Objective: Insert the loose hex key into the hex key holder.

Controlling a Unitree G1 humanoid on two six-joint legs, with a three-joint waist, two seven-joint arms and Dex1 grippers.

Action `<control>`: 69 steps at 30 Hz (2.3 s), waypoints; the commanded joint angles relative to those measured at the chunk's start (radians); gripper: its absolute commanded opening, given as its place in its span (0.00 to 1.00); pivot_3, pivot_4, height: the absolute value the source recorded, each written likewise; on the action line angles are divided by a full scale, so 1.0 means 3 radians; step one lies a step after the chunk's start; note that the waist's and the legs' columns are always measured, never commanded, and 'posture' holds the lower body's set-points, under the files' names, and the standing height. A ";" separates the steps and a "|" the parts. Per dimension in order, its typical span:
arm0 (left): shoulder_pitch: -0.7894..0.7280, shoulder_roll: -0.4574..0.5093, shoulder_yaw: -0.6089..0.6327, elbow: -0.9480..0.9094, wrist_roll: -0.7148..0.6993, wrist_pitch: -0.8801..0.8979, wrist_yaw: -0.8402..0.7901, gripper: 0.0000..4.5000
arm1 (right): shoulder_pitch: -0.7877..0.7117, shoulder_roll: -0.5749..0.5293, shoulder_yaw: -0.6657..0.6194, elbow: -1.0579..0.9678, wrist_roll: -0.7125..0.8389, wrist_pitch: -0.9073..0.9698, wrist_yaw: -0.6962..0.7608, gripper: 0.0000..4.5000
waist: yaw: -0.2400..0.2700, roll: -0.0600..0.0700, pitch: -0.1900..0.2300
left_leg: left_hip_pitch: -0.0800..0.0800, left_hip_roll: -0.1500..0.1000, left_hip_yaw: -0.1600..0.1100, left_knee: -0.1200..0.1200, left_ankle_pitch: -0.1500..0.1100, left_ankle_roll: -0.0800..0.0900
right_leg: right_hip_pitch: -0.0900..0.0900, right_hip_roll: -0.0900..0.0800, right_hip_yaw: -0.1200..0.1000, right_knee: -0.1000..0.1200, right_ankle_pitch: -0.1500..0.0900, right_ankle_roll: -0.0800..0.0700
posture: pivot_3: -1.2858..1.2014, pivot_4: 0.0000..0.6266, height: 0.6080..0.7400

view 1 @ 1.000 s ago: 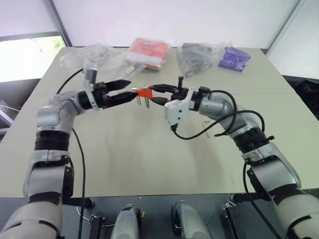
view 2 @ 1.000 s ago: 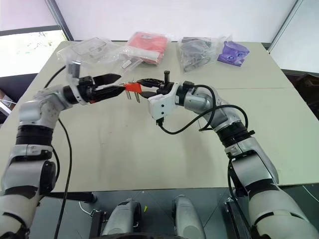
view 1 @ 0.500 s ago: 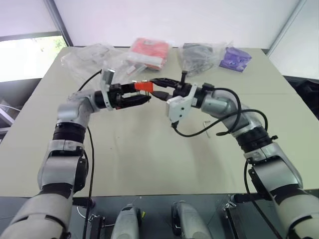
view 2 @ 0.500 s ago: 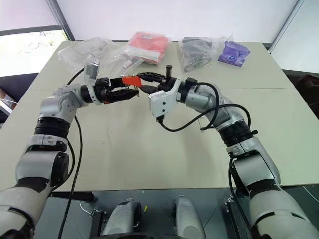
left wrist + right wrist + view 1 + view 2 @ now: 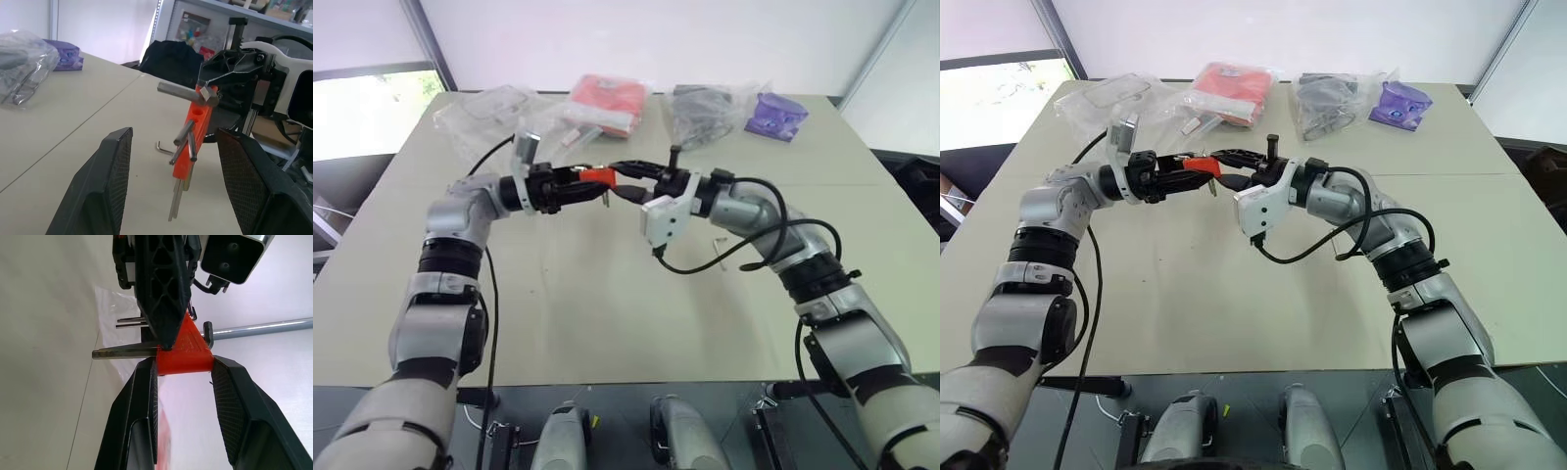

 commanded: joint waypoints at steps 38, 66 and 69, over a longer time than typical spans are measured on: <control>-0.0020 -0.0028 0.0020 -0.0049 0.0095 -0.0096 -0.0116 0.00 | 0.0048 0.0016 -0.0048 -0.0296 -0.0039 0.0064 -0.0025 0.22 | 0.0001 0.0000 0.0000 | 0.0000 0.0000 0.0000 0.0001 0.0000 0.0000 | 0.0000 0.0000 0.0000 0.0000 0.0000 0.0000 | 0.52 0.24 1.00; -0.0017 -0.0063 0.0053 -0.0006 0.0091 -0.0114 -0.0107 0.01 | 0.0081 0.0026 -0.0042 -0.0340 -0.0046 0.0114 -0.0024 0.22 | 0.0004 0.0000 0.0000 | 0.0000 0.0000 0.0000 0.0002 0.0000 0.0000 | 0.0000 0.0000 0.0000 0.0001 0.0000 0.0000 | 0.52 0.24 1.00; -0.0020 -0.0064 0.0055 -0.0009 0.0094 -0.0122 -0.0104 0.01 | 0.0086 0.0022 -0.0039 -0.0342 -0.0047 0.0114 -0.0018 0.22 | 0.0000 0.0000 0.0000 | 0.0000 0.0000 0.0000 0.0002 0.0000 0.0000 | 0.0000 0.0000 0.0000 0.0001 0.0000 0.0000 | 0.52 0.24 1.00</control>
